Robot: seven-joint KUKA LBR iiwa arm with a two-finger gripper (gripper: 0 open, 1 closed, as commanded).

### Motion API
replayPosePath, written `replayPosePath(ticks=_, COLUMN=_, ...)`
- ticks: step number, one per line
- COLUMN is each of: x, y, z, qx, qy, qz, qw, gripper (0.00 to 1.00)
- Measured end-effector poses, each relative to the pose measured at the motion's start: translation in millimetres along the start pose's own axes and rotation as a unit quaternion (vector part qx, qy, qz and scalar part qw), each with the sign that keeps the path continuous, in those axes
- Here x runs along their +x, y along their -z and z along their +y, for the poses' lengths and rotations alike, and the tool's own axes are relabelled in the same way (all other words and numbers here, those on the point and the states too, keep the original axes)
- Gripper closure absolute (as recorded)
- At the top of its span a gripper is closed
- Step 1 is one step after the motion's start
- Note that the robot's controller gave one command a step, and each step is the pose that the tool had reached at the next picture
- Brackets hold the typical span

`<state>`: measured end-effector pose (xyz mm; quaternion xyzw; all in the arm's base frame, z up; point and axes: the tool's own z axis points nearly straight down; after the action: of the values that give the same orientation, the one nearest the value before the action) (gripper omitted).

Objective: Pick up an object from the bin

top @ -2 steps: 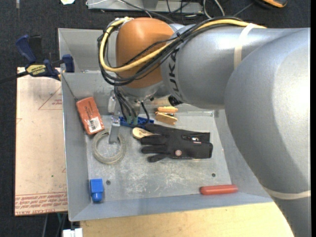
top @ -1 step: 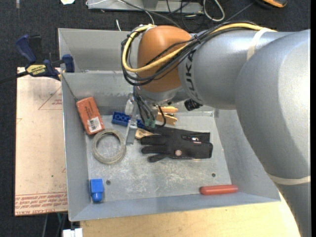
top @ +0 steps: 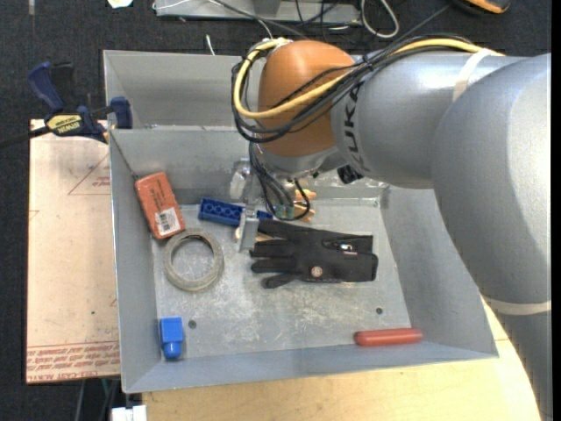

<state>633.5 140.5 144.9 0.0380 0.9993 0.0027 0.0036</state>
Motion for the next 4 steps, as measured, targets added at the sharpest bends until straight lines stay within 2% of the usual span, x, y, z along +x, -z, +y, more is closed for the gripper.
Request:
replayPosePath(ticks=1, x=-13.2, y=-26, z=-36, qx=0.001, qy=-0.152, qz=0.0014, qw=0.9884, gripper=0.0)
replayPosePath(ticks=2, x=9.1, y=-75, z=-42, qx=-0.002, qy=-0.114, qz=-0.0017, qw=0.9935, gripper=0.0)
replayPosePath(ticks=3, x=-19.9, y=-75, z=-41, qx=-0.001, qy=-0.216, qz=-0.004, qw=0.9764, gripper=1.0)
replayPosePath(ticks=4, x=-19.9, y=-75, z=-41, qx=-0.001, qy=-0.217, qz=-0.0039, qw=0.9763, gripper=1.0)
